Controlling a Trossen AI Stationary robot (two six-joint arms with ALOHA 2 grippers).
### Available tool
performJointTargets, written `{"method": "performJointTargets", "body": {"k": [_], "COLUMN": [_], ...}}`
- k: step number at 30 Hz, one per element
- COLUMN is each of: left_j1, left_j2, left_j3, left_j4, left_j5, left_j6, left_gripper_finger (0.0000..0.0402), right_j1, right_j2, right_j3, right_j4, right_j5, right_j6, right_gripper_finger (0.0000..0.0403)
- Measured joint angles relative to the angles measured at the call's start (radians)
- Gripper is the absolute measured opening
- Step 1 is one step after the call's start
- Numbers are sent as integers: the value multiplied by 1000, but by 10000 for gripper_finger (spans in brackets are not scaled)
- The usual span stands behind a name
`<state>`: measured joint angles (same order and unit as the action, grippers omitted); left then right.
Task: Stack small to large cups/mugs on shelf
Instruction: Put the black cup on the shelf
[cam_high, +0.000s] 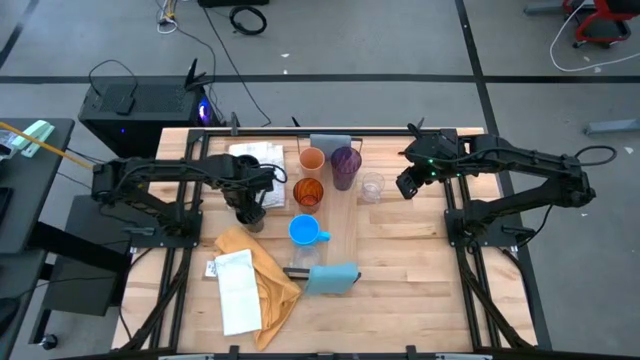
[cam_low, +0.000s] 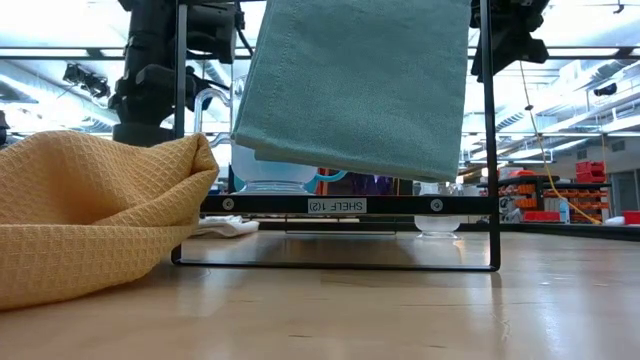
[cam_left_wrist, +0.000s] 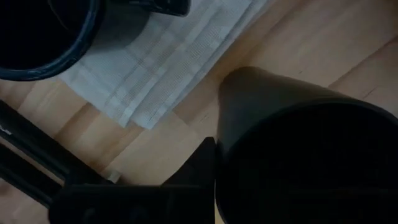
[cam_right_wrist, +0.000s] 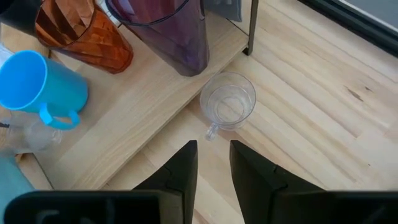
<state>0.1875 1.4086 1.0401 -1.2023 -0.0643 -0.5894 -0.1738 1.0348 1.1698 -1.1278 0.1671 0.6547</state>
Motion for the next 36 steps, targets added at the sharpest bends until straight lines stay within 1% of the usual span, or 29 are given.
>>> {"method": "performJointTargets", "body": {"k": [5,9,14,16,20,23,26,29,31,33,34,36], "left_j1": [0,0,10,18,29,23,-20,-78,-108,-118,-121,-116], "left_j2": [2,1,1,0,14,65,150,266,357,444,475,483], "left_j3": [24,131,373,487,699,837,962,1099,1201,1300,1319,1271], "left_j4": [-48,-181,-342,-360,-333,-332,-289,-224,-228,-274,-284,-239], "left_j5": [13,23,21,24,26,35,33,38,39,40,39,56], "left_j6": [32,80,106,99,15,-40,-85,-98,-83,-67,-60,-56], "left_gripper_finger": [9,9,9,9,9,9,9,9,9,9,9,9], "right_j1": [0,0,0,0,0,0,0,0,0,0,0,0], "right_j2": [0,0,0,0,0,0,0,-4,-16,-40,-56,-99], "right_j3": [0,0,0,0,0,0,0,0,0,0,0,0], "right_j4": [0,0,0,0,0,-3,-23,-68,-100,-124,-132,-143], "right_j5": [8,9,22,28,64,91,110,122,130,138,139,139], "right_j6": [0,-1,-3,-3,-3,-4,-24,-48,-56,-58,-58,-56], "right_gripper_finger": [100,100,100,100,100,100,100,100,100,100,100,100]}}
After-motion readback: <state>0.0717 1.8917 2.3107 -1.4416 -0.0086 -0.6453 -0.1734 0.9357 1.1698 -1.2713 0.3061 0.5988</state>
